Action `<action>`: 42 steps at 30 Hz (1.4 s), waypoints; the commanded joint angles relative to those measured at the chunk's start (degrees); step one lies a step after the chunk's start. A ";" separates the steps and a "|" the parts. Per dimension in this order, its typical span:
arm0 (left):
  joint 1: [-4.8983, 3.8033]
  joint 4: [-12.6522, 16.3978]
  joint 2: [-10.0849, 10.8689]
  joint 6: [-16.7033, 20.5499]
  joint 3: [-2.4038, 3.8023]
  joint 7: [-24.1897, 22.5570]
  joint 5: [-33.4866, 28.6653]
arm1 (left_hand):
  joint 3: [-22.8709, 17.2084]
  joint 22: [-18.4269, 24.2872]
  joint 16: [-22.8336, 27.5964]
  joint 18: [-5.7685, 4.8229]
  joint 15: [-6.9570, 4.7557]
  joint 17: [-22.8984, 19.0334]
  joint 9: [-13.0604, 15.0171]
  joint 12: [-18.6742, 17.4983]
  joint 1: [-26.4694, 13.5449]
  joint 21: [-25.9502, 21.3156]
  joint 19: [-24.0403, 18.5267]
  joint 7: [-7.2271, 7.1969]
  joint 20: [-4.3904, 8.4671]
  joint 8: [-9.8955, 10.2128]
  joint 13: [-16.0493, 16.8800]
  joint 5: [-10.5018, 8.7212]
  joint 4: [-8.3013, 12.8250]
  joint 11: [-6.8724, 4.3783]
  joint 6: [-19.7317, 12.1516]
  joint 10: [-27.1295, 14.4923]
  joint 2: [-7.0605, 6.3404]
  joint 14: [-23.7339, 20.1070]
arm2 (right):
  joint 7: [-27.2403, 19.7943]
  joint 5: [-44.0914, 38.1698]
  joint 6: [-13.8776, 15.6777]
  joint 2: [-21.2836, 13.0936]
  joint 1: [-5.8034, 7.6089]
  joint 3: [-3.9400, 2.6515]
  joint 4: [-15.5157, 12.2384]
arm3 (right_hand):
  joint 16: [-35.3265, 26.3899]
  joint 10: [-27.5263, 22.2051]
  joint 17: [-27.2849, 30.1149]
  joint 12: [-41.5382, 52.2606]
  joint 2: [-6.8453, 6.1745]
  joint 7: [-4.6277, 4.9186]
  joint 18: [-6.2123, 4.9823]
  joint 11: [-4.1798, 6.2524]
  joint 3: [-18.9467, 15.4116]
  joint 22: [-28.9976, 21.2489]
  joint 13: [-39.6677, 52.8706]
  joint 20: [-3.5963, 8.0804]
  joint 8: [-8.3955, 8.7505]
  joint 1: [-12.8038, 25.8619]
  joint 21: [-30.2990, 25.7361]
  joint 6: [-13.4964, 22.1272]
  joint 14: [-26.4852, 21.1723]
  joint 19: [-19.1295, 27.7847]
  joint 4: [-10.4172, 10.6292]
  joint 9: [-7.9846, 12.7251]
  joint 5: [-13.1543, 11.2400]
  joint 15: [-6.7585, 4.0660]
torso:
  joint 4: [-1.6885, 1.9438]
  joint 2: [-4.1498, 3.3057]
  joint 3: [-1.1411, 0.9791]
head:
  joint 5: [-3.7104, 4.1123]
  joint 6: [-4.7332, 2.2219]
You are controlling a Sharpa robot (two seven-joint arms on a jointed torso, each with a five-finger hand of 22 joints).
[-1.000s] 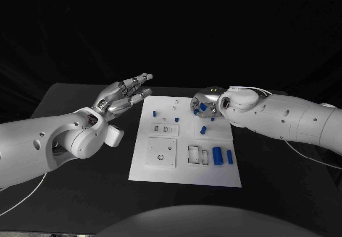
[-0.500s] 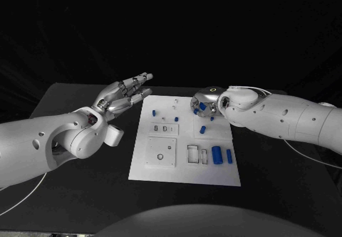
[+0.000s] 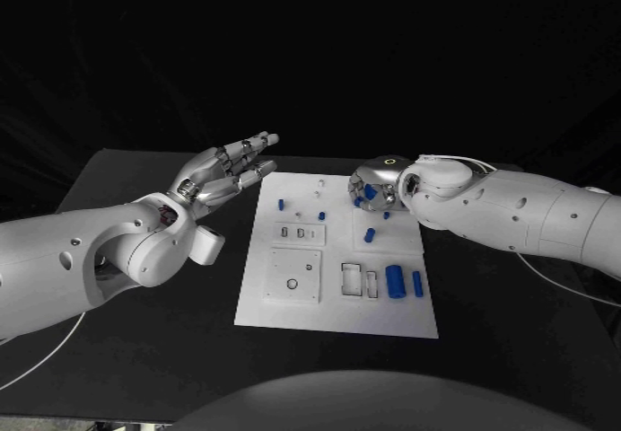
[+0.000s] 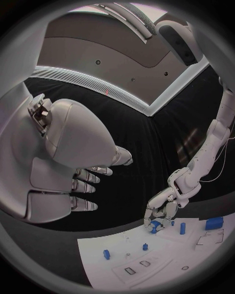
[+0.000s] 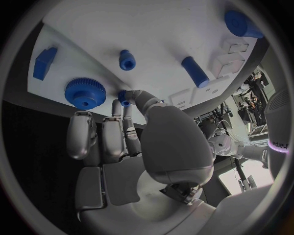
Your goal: Assemble the parts on the task board
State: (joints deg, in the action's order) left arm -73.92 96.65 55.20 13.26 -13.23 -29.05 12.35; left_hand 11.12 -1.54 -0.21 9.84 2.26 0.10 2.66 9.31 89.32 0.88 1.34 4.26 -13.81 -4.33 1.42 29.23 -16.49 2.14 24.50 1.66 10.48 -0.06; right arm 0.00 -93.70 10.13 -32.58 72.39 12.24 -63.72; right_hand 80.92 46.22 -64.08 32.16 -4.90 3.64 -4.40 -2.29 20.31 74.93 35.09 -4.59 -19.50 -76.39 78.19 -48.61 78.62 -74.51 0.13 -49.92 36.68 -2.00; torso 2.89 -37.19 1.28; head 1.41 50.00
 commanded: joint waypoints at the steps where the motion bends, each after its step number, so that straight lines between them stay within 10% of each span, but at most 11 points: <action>1: -0.04 0.22 0.18 -0.69 0.03 -0.25 -0.17 | -0.05 0.76 0.21 0.50 0.53 -0.10 0.08 0.35 0.73 0.32 0.13 0.08 -0.49 -0.25 0.09 0.37 0.31 0.35 0.48 0.00 -0.03 0.06 | -0.35 0.86 0.88 -0.13 1.13 -0.12 -0.88 | 0.01 0.31 -0.03 0.26 0.27 0.56 -0.08 0.01 -0.12 1.37 -0.02 0.28 -0.26 0.05 0.03 0.01 0.07 0.02 -0.38 -0.10 0.24 -0.27 | 0.10 -0.06 0.01 | -0.21 0.00; 11: -0.07 0.20 0.36 0.18 0.04 -0.49 -0.17 | -0.19 0.70 0.21 0.52 0.64 -0.10 0.14 0.67 1.14 0.43 0.27 0.14 -0.66 -0.44 0.14 0.51 0.39 0.42 1.15 0.15 0.01 0.06 | -1.05 1.85 0.11 1.55 3.88 -0.36 -0.57 | -0.42 0.09 1.05 0.17 0.27 0.61 -0.15 0.13 0.14 1.26 0.08 0.37 0.22 0.16 -0.17 0.74 -0.33 0.18 -0.36 -0.22 -0.03 -0.36 | 0.36 -0.12 0.04 | -0.86 0.00; 15: -0.11 0.53 0.48 0.32 0.05 -0.46 -0.17 | -0.26 0.68 0.21 0.53 0.65 -0.10 0.17 0.84 1.35 0.48 0.33 0.18 -0.74 -0.53 0.16 0.56 0.42 0.47 1.45 0.24 0.03 0.06 | -1.29 2.12 -0.52 3.24 4.19 -0.58 1.33 | -0.58 -0.02 1.27 0.05 0.29 0.60 -0.09 0.19 0.35 1.47 0.10 0.42 0.64 0.25 -0.09 1.14 -0.42 -0.01 -0.31 -0.12 -0.31 -0.41 | 0.70 -0.22 0.03 | 0.03 -0.45; 31: -0.48 0.92 1.43 0.23 0.09 1.48 0.63 | -0.34 0.68 0.21 0.54 0.53 -0.10 0.21 1.15 1.69 0.50 0.35 0.17 -0.75 -0.69 0.21 0.72 0.46 0.45 1.98 0.41 -0.02 0.06 | -2.13 5.54 -2.72 11.57 3.88 -1.14 12.16 | -0.82 -0.04 1.56 -0.20 0.22 1.09 -0.09 0.22 0.67 1.50 0.09 0.50 1.32 0.49 -0.25 1.12 -0.57 0.06 -0.21 0.25 -1.07 -0.45 | 1.00 -0.42 0.07 | 0.25 -1.00; 42: -1.48 1.78 2.37 0.93 0.09 1.64 0.78 | -0.36 0.68 0.21 0.53 0.49 -0.10 0.21 1.18 1.86 0.51 0.37 0.18 -0.76 -0.73 0.21 0.87 0.51 0.45 2.09 0.45 -0.08 0.06 | -1.87 6.12 -3.79 13.03 3.63 -1.17 13.68 | -1.06 -0.07 1.98 -0.56 0.17 1.11 -0.13 0.07 0.95 1.37 -0.02 0.46 1.94 0.61 -0.54 1.13 -0.83 0.32 -0.17 0.68 -1.64 -0.35 | 1.35 -1.06 0.29 | 0.65 -2.03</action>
State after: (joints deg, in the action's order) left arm -75.22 98.17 57.53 13.74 -13.19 -27.23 12.60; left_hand 10.80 -1.54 -0.21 9.84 2.46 0.07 2.81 10.21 90.76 1.11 1.75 4.38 -14.22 -4.77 1.55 29.79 -16.17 2.34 26.22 1.86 10.40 0.14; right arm -1.60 -87.97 7.84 -19.75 76.05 11.09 -50.24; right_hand 80.14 46.21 -62.20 31.93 -4.92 4.41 -4.40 -2.31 20.90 74.90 35.13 -4.39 -17.72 -76.38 77.98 -47.56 78.19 -74.29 0.08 -49.30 35.24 -2.38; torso 4.06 -37.97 1.47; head 2.03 48.12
